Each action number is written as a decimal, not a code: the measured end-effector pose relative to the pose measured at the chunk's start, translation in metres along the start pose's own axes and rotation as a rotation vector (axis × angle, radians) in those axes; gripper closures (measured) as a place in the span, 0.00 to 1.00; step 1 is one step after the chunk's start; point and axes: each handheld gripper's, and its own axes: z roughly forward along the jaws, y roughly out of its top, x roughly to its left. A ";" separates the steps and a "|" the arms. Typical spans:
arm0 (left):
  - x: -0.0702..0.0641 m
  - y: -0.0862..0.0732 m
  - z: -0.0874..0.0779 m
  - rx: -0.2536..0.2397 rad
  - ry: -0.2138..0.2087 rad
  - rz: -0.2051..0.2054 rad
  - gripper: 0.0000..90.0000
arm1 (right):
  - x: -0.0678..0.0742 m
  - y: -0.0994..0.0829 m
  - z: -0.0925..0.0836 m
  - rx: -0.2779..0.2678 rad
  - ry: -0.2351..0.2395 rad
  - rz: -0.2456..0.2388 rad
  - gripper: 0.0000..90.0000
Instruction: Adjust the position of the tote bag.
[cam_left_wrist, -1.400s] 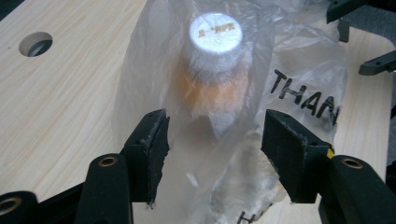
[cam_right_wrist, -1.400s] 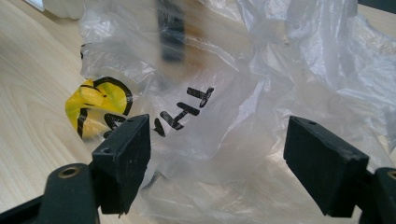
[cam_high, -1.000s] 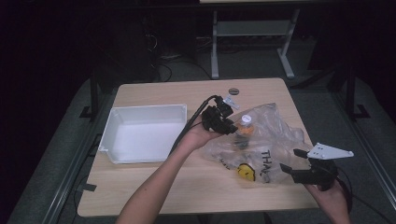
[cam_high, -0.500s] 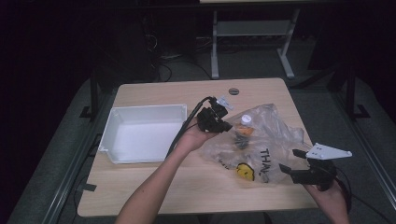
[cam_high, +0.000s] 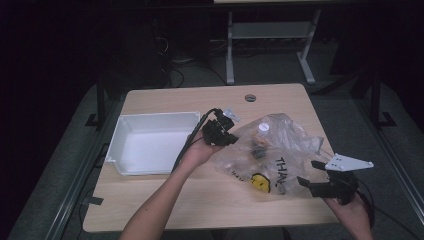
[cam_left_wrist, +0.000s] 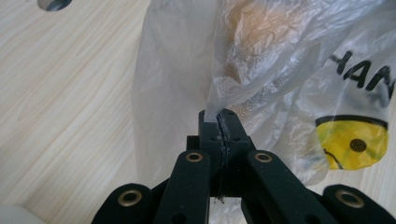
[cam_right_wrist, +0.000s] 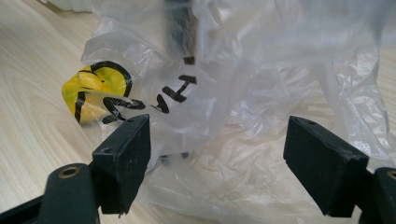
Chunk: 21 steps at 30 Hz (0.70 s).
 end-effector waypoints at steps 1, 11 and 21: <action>0.000 -0.001 0.000 0.007 0.003 0.001 1.00 | 0.000 0.000 0.000 0.000 0.000 0.000 0.25; 0.004 -0.015 0.009 0.055 0.018 -0.019 1.00 | 0.001 0.000 0.002 -0.001 0.008 -0.007 0.25; 0.006 -0.026 0.015 0.086 0.020 -0.032 1.00 | 0.002 0.000 0.001 0.002 0.014 -0.009 0.25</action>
